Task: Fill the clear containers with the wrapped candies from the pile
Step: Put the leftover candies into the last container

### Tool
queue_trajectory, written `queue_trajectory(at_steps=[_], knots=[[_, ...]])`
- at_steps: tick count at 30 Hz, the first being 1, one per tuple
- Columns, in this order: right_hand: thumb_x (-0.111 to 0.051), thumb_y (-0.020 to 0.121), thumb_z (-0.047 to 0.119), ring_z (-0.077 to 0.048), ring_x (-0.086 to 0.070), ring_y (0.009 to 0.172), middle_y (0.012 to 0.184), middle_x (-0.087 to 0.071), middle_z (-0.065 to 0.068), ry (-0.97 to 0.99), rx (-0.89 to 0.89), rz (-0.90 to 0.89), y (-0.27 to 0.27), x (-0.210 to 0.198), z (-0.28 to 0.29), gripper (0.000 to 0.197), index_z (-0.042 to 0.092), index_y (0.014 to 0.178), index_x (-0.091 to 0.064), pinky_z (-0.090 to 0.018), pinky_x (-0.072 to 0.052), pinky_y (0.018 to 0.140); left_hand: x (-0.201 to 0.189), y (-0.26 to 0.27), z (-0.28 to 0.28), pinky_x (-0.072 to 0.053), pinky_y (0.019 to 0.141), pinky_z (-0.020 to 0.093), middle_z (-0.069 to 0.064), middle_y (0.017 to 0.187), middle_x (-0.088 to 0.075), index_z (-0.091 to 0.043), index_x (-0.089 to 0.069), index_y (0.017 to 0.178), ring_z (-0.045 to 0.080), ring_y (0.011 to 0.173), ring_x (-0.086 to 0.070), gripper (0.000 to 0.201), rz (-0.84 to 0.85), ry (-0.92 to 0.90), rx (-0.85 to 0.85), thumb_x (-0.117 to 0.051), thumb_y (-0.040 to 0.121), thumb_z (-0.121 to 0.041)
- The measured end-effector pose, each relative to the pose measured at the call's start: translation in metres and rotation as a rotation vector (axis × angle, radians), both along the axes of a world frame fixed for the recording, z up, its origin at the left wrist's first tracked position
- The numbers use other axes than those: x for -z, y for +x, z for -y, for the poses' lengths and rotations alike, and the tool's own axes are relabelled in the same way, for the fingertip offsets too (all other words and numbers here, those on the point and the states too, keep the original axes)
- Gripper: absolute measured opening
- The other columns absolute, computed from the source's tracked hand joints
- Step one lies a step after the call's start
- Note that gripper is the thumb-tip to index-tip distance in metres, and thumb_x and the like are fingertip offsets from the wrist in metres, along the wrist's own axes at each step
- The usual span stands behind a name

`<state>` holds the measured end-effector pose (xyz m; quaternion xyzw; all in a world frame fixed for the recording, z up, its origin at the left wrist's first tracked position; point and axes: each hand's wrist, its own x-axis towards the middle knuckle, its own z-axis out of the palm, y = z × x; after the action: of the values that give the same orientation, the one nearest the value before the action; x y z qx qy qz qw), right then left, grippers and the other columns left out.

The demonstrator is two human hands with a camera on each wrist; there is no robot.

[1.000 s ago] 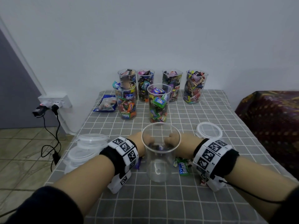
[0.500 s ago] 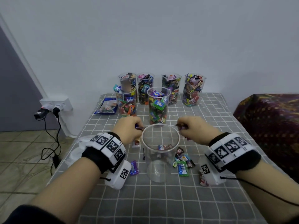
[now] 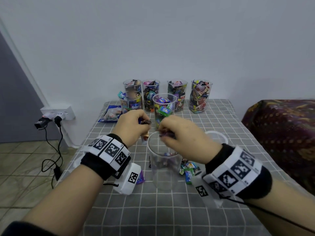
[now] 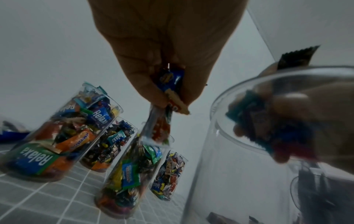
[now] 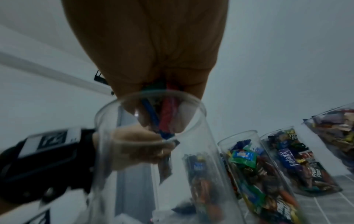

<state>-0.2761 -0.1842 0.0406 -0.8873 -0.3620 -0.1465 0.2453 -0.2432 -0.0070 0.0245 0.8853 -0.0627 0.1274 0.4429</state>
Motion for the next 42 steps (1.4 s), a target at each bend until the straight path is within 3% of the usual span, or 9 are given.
queue_trajectory(at_steps=[10,15,18,22,25,28,32,38,42], knots=[[-0.058,0.086,0.023,-0.021,-0.053,0.101,0.114,-0.052,-0.002,-0.080,0.049,-0.038,-0.012,0.007,-0.010,0.029,0.015,0.114,-0.055,-0.040,-0.045,0.083,-0.010,-0.007,-0.002,-0.056,0.072,0.048,0.008,0.076,-0.065,-0.021,-0.059,0.071,0.026,0.068,-0.064,0.022,0.029,-0.043,0.003,-0.070,0.077,-0.002],[-0.063,0.079,0.041,-0.015,-0.046,0.115,0.123,-0.050,-0.002,0.279,0.057,0.019,-0.016,0.019,-0.003,0.053,0.010,0.121,-0.053,-0.012,-0.033,0.094,-0.025,-0.015,-0.002,-0.057,0.070,0.048,0.008,0.077,-0.063,-0.023,-0.057,0.071,0.032,0.070,-0.065,0.026,0.053,-0.109,0.007,-0.069,0.079,-0.001],[-0.065,0.065,0.060,-0.002,-0.033,0.125,0.137,-0.034,0.010,0.436,0.090,-0.245,-0.022,0.029,0.006,0.093,0.018,0.141,-0.031,0.002,-0.021,0.095,-0.037,-0.019,0.001,-0.053,0.060,0.040,0.010,0.072,-0.059,-0.020,-0.055,0.071,0.024,0.057,-0.056,0.028,0.082,-0.197,0.021,-0.067,0.080,0.003],[-0.078,0.050,0.056,0.001,-0.033,0.131,0.141,-0.034,0.014,0.530,0.063,-0.619,-0.018,0.046,0.017,0.115,0.028,0.144,-0.018,-0.016,-0.029,0.106,-0.045,-0.025,0.011,-0.047,0.054,0.027,0.003,0.066,-0.057,-0.017,-0.058,0.073,0.015,0.055,-0.055,0.024,0.098,-0.293,0.090,-0.067,0.079,0.005],[-0.081,0.053,0.045,0.003,-0.038,0.128,0.132,-0.042,0.021,0.541,0.039,-0.687,-0.015,0.056,0.017,0.095,0.038,0.131,-0.027,-0.028,-0.032,0.111,-0.040,-0.029,0.022,-0.048,0.052,0.021,0.001,0.067,-0.059,-0.017,-0.060,0.074,0.008,0.054,-0.058,0.023,0.065,-0.216,0.170,-0.069,0.078,0.003],[-0.081,0.057,0.035,0.000,-0.043,0.124,0.131,-0.048,0.011,0.567,0.054,-0.699,-0.013,0.057,0.018,0.085,0.037,0.125,-0.031,-0.022,-0.036,0.104,-0.027,-0.032,0.031,-0.055,0.062,0.034,0.000,0.071,-0.063,-0.025,-0.059,0.071,0.021,0.064,-0.062,0.026,0.012,-0.066,0.195,-0.071,0.075,-0.002],[-0.085,0.064,0.023,-0.001,-0.044,0.123,0.127,-0.048,0.011,0.563,0.027,-0.698,-0.010,0.056,0.021,0.078,0.036,0.122,-0.033,-0.015,-0.035,0.096,-0.020,-0.038,0.039,-0.050,0.077,0.036,-0.006,0.079,-0.057,-0.030,-0.054,0.072,0.018,0.076,-0.059,0.022,0.035,0.218,0.211,-0.069,0.077,-0.014],[-0.080,0.055,0.037,-0.005,-0.053,0.118,0.123,-0.057,0.007,0.586,0.004,-0.661,-0.012,0.055,0.018,0.070,0.035,0.116,-0.044,-0.029,-0.043,0.101,-0.022,-0.042,0.043,-0.042,0.083,0.030,-0.006,0.105,-0.053,-0.025,-0.065,0.103,0.014,0.096,-0.054,0.022,0.016,0.611,0.238,-0.064,0.082,-0.027],[-0.080,0.060,0.030,-0.005,-0.048,0.121,0.128,-0.051,0.005,0.562,0.027,-0.669,-0.013,0.052,0.018,0.076,0.029,0.125,-0.042,-0.031,-0.043,0.100,-0.026,-0.044,0.043,-0.040,0.096,0.031,-0.012,0.132,-0.051,-0.034,-0.060,0.123,0.008,0.115,-0.050,0.038,0.025,0.620,0.285,-0.061,0.085,-0.036]])
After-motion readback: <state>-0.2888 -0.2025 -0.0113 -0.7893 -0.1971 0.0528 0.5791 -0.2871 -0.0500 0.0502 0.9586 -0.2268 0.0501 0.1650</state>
